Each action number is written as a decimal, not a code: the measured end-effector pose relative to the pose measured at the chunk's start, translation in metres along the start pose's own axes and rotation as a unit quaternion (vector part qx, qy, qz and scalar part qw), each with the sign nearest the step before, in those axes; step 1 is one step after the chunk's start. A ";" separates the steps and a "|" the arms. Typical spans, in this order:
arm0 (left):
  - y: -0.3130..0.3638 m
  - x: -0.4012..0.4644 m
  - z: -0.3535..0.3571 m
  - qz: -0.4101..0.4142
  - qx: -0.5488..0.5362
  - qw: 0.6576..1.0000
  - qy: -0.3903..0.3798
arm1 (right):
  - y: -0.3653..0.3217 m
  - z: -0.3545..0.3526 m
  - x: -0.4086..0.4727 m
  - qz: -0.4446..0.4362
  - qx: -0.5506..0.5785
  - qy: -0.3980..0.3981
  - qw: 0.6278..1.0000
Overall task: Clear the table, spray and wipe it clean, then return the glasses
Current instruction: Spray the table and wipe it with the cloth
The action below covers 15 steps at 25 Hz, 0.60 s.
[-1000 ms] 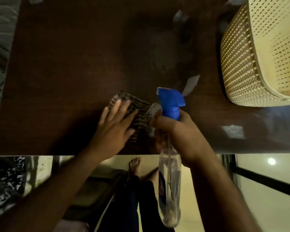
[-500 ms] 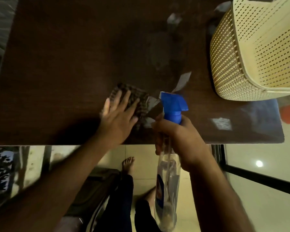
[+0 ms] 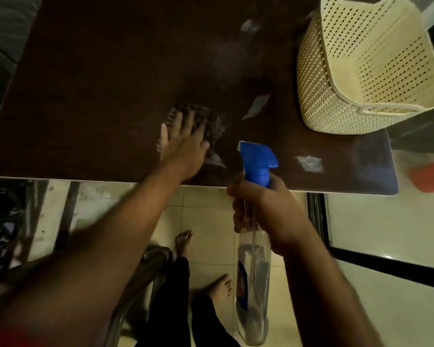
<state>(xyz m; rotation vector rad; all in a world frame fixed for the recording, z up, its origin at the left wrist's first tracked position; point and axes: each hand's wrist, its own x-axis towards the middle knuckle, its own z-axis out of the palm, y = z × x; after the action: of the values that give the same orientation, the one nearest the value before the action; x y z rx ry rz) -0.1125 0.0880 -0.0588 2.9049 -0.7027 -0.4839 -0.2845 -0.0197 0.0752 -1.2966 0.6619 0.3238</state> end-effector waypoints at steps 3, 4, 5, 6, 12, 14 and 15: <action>-0.027 -0.063 0.015 0.022 -0.003 1.000 0.013 | 0.002 -0.001 -0.008 0.005 -0.006 0.001 1.000; -0.043 -0.053 0.008 -0.006 -0.009 1.000 0.017 | 0.004 -0.003 -0.010 0.010 -0.012 0.001 1.000; -0.056 -0.032 -0.001 -0.045 -0.011 0.999 0.022 | 0.007 -0.006 -0.013 0.014 -0.017 0.002 1.000; -0.065 -0.005 -0.012 -0.087 -0.014 0.996 0.020 | 0.009 -0.008 -0.015 0.014 -0.023 0.003 1.000; -0.002 0.001 -0.007 -0.033 -0.002 0.999 -0.011 | 0.017 -0.012 -0.024 0.009 -0.030 0.006 0.999; 0.011 -0.064 0.017 0.052 0.015 0.999 -0.005 | 0.019 -0.010 -0.023 0.018 -0.015 0.002 1.000; 0.008 -0.083 0.023 0.068 0.022 0.997 -0.003 | 0.019 -0.009 -0.023 0.022 -0.011 0.000 1.000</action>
<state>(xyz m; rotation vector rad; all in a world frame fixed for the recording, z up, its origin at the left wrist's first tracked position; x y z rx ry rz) -0.1934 0.1180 -0.0560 2.8716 -0.9147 -0.4665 -0.3155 -0.0200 0.0730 -1.3033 0.6898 0.3682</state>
